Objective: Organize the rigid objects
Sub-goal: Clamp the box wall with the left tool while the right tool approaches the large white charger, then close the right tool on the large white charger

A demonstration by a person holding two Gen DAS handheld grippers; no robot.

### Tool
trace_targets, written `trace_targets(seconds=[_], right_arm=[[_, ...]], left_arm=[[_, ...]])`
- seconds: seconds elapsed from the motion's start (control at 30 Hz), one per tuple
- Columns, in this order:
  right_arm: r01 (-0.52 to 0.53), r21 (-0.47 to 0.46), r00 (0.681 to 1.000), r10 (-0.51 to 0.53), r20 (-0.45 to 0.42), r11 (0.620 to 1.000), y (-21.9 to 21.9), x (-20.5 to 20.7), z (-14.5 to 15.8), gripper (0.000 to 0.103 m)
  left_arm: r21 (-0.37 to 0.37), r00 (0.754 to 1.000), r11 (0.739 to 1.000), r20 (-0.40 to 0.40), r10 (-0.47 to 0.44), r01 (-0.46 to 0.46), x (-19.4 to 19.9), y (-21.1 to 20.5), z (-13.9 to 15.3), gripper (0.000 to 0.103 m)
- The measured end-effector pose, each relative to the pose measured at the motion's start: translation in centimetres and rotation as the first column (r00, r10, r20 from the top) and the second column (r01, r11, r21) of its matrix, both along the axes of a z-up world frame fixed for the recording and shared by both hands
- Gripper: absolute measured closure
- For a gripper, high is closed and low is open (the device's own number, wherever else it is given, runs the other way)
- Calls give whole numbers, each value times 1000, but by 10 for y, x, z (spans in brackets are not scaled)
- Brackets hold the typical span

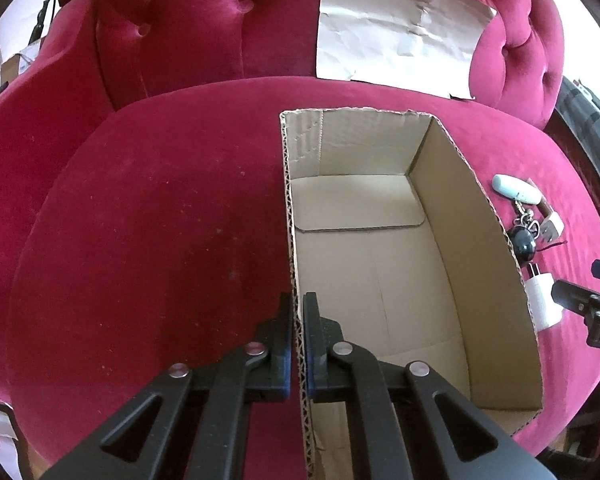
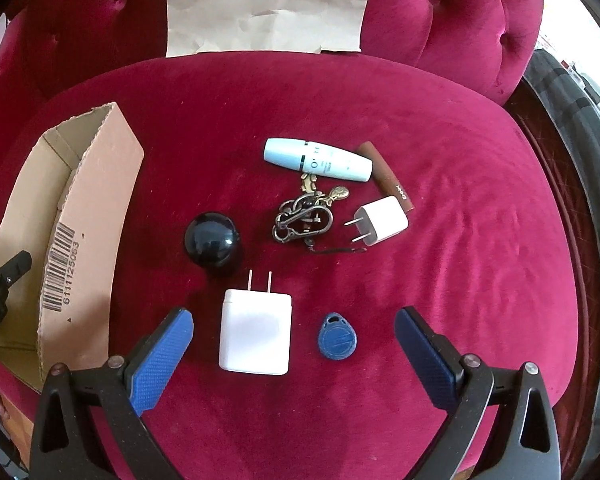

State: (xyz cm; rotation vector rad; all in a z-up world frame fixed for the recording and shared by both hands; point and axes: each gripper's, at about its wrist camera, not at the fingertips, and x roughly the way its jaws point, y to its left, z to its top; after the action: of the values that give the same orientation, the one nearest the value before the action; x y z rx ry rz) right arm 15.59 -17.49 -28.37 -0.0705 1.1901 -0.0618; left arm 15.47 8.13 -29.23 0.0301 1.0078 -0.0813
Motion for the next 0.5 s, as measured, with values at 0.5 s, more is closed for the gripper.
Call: trace_targets(seconds=[0.5], right_arm=[[1,25,997,1,-77,1000,0,8,-27,7]], left_arm=[[-12,1000,1000,-12,12,-12,-1,1,1,99]])
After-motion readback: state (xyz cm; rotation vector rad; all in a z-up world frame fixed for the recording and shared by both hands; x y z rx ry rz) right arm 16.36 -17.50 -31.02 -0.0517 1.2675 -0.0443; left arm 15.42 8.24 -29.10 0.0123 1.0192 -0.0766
